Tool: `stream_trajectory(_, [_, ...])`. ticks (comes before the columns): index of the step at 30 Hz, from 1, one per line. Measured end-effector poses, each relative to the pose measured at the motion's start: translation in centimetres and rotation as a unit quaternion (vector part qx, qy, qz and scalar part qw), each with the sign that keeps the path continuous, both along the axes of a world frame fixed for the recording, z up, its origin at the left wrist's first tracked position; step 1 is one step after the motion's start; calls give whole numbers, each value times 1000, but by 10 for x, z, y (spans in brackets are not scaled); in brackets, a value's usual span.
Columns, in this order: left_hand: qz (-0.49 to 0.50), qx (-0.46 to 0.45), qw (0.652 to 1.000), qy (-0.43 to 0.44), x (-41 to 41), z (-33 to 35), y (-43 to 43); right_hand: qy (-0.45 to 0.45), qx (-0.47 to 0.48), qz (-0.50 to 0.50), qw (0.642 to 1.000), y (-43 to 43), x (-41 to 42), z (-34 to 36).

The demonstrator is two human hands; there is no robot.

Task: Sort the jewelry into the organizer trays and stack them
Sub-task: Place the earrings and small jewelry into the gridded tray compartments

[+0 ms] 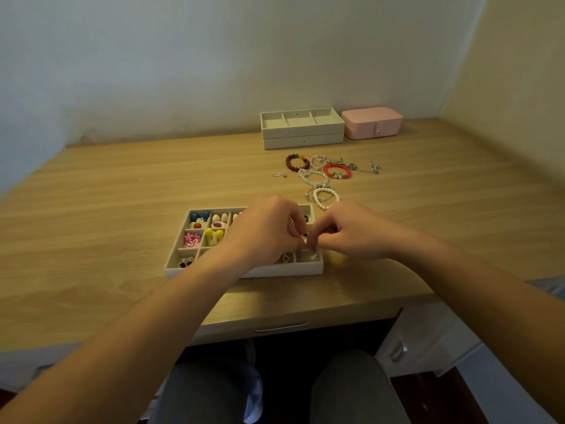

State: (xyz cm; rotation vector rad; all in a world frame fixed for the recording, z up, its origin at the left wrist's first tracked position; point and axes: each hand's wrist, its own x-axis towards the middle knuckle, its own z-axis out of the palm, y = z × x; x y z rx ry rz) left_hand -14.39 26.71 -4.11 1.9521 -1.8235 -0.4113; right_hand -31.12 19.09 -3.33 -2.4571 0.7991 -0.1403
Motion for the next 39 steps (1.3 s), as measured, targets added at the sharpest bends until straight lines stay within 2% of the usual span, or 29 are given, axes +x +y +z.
stream_trajectory(5, [21, -17, 1000, -12, -5, -3, 4, 34, 1, 13, 999, 1, 0, 0])
stream_trajectory(9, [36, -39, 999, -4, -6, -9, 5, 28, -5, 7, 1000, 1, 3, -4])
stream_trajectory(22, [58, -39, 993, 100, 3, -18, 8, 6, -40, -20, 999, 7, 11, -6])
stream_trajectory(30, [49, -29, 984, 166, 6, -11, 11, 40, 25, -31, 998, 10, 9, -2])
stream_trajectory(39, [57, -37, 986, 150, 6, -15, 12, 57, 119, -39, 990, 7, 5, 2])
